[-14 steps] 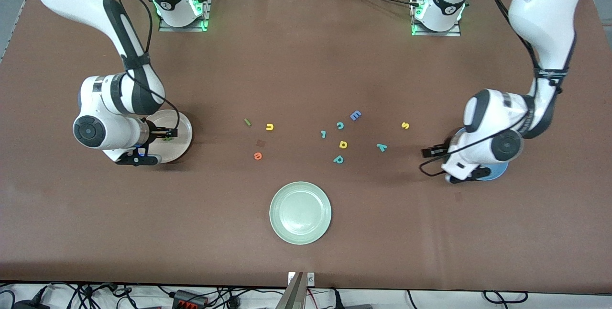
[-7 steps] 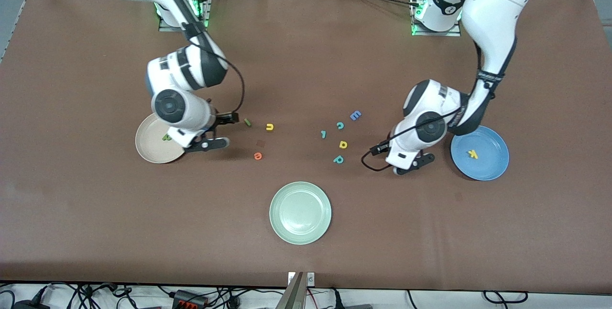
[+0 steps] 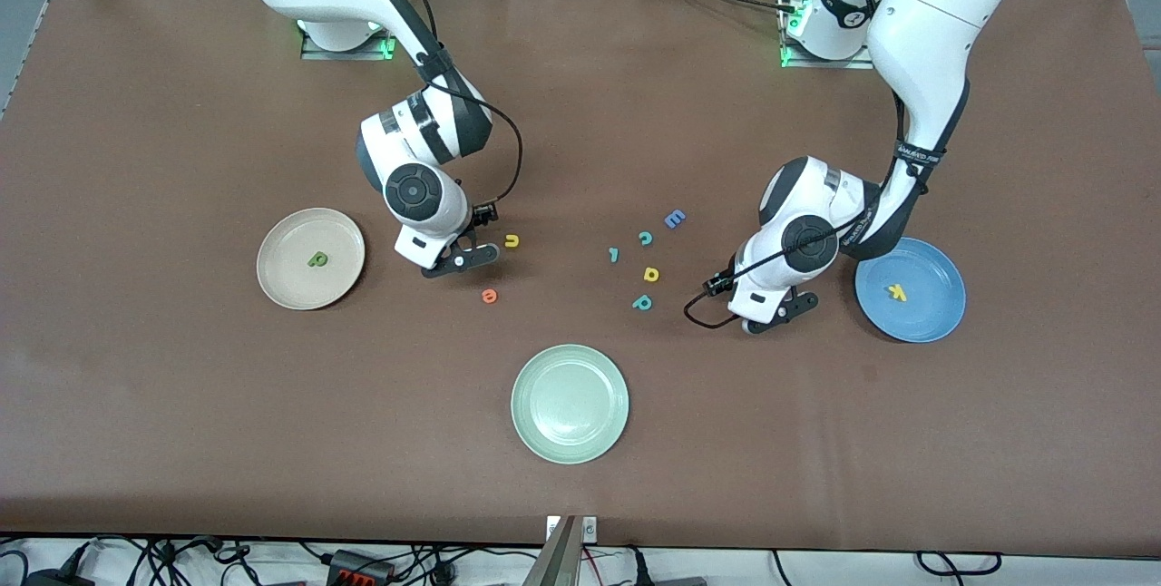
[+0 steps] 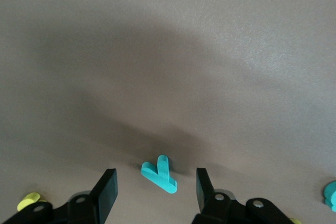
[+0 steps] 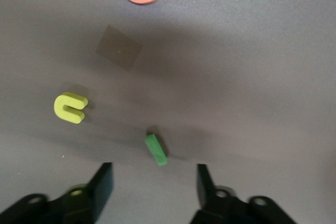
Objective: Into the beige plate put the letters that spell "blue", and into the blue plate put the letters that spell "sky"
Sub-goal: 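Grasp the teal y with the left gripper while the right gripper grasps the green l, then drop the y on the blue plate while the right gripper drops l on beige plate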
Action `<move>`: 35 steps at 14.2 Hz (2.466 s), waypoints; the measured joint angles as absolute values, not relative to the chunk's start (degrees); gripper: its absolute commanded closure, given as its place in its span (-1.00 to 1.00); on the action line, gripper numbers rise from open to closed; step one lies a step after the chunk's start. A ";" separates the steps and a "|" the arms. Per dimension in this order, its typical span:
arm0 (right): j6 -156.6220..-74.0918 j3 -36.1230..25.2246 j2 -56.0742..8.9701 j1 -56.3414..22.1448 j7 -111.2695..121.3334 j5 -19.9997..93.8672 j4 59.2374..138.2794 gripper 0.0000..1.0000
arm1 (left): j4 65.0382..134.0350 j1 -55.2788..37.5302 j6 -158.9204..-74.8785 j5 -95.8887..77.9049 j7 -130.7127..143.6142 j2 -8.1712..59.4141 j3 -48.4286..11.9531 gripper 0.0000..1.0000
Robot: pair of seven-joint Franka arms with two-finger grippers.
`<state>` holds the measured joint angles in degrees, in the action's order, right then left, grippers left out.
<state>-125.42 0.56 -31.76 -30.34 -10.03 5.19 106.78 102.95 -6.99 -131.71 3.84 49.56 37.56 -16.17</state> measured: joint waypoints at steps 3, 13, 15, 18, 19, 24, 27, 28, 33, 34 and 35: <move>-127.40 0.59 -32.59 -30.75 -9.05 5.19 106.84 -0.09 | 102.96 -6.99 -132.11 3.84 49.56 38.02 -16.17 -0.23; -128.34 -0.16 -34.12 -31.80 -5.85 5.07 107.40 0.28 | 102.95 -7.06 -132.60 3.84 49.55 38.85 -16.35 0.81; -128.34 -0.16 -34.13 -31.80 -5.82 5.07 107.44 0.48 | 102.96 -7.03 -132.59 3.84 49.55 38.83 -16.35 0.85; -128.35 -0.24 -34.27 -31.76 -5.82 5.06 107.55 0.68 | 102.95 -6.97 -132.59 3.84 49.54 38.83 -16.35 0.85; -128.34 -0.30 -34.28 -31.72 -5.82 5.06 107.55 0.73 | 102.92 -6.93 -132.59 3.84 49.54 38.82 -16.33 0.85; -128.76 -1.43 -34.17 -31.19 -5.82 5.06 107.08 0.81 | 100.71 -5.02 -126.52 4.07 45.93 36.60 -15.61 0.83; -127.70 -2.57 -32.41 -27.09 -5.68 5.06 104.75 0.82 | 97.20 0.57 -116.27 4.17 34.63 34.01 -15.33 0.80; -126.09 -2.97 -31.53 -24.82 -5.63 5.05 104.04 0.82 | 96.35 2.83 -114.13 4.18 30.48 33.62 -15.21 0.80; -115.88 -4.26 -29.67 -14.09 -3.56 5.04 102.09 0.82 | 95.63 14.55 -111.73 7.89 11.64 34.05 -14.74 0.54; -114.95 -4.56 -29.75 -13.11 -3.56 5.04 102.38 0.82 | 95.74 15.68 -111.72 8.22 10.48 34.62 -14.74 -0.16; -114.41 -4.66 -29.83 -12.26 -3.56 5.04 103.01 0.80 | 95.81 16.08 -111.72 8.31 9.91 35.30 -14.75 -0.99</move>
<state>-114.41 -4.66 -29.83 -12.26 -3.56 5.04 103.01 95.81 16.08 -111.72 8.31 9.91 35.30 -14.75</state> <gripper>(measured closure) 0.903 0.749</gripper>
